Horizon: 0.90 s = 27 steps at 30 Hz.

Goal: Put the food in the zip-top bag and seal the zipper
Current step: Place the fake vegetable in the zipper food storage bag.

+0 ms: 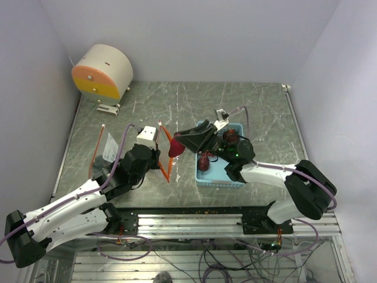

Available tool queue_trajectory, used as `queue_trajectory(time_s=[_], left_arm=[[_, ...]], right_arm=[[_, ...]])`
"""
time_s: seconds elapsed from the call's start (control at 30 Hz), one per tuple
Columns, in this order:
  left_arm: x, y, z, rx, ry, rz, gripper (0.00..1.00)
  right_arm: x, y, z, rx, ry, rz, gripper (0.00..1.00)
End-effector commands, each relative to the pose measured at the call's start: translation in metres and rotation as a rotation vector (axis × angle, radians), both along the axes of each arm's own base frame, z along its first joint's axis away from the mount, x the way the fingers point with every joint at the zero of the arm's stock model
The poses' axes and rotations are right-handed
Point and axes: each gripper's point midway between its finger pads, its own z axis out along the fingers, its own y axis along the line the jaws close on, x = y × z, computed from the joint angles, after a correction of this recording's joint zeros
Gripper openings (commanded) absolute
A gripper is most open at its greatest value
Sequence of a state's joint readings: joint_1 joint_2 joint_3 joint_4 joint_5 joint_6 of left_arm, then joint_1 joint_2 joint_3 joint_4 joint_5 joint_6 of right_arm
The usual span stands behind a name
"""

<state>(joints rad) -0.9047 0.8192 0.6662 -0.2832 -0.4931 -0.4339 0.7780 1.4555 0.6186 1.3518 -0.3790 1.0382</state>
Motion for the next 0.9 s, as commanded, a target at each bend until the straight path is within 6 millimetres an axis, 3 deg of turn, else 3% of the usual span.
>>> queue_trajectory(time_s=[0.0,0.17,0.5,0.7,0.87], left_arm=[[0.005,0.002,0.006,0.001,-0.026,0.019,0.07],[0.005,-0.001,0.006,0.003,-0.022,0.01,0.07],[-0.009,-0.02,0.036,-0.134,-0.03,-0.095,0.07],[-0.016,-0.01,0.048,-0.152,-0.038,-0.092,0.07],[-0.017,-0.002,0.053,-0.137,-0.049,-0.069,0.07]], right_arm=[[-0.026,-0.004,0.05,0.15,-0.122,0.058,0.0],[-0.022,0.0,0.047,0.068,-0.139,-0.03,0.01],[-0.001,0.042,0.005,-0.057,-0.122,-0.108,0.01],[0.028,0.037,-0.037,-0.245,-0.106,-0.323,0.01],[0.039,0.026,-0.062,-0.373,-0.091,-0.424,0.05]])
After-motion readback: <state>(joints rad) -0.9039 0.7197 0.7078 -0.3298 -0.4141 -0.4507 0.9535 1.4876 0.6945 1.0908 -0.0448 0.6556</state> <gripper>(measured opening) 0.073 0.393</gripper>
